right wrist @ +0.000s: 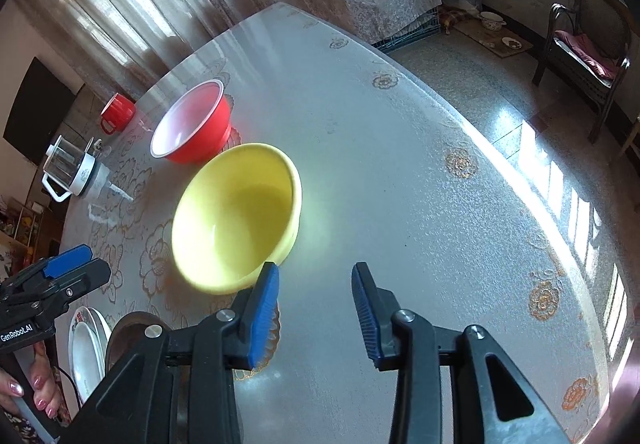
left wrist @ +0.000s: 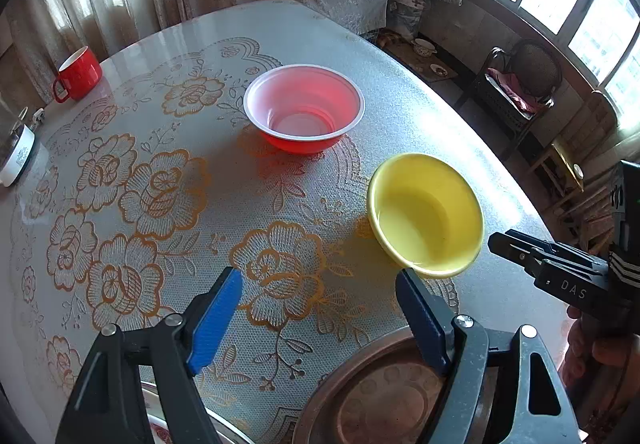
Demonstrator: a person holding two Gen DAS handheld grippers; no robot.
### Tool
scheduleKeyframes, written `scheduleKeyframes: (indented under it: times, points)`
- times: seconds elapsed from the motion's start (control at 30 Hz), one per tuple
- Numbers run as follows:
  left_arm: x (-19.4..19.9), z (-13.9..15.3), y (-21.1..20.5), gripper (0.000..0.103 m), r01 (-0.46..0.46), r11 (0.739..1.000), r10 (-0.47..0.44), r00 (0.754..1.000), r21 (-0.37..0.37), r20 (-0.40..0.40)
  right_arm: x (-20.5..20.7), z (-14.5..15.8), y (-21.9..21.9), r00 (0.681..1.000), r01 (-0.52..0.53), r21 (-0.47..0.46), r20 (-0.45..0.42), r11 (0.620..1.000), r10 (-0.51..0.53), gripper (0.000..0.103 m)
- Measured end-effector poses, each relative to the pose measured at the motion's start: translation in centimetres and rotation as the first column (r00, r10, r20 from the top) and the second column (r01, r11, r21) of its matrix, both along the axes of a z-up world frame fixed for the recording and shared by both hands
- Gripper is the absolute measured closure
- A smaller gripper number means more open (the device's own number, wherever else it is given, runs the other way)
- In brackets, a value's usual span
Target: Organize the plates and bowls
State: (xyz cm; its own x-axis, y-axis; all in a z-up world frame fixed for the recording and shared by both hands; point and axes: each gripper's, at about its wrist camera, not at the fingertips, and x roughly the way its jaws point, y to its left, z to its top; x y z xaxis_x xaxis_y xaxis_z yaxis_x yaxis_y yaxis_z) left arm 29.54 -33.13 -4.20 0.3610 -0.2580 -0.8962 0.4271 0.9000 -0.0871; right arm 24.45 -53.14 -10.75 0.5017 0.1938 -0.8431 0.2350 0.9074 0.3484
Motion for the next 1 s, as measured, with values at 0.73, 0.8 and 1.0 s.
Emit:
scheduleKeyframes:
  times: [0.73,0.8,1.0]
  points:
    - [4.9,-4.4,-5.9,0.037,0.102,0.994,-0.098,0.992,0.037,-0.085,4.5,-2.9,0.7,0.999,-0.003,0.068,-0.034,0.998,0.005,0.065]
    - [4.8,-4.7,-6.5,0.037,0.12,0.992,-0.116,0.99,0.043,-0.084,4.5,-3.0,0.7,0.999,-0.001,0.072,-0.035,0.997,0.004,0.066]
    - [5.1,-5.9,-7.5,0.042,0.149,0.988,-0.144,0.983,0.03,-0.118,4.2,-3.1,0.5,1.0,-0.012,0.065,-0.025,0.998,0.013,0.072]
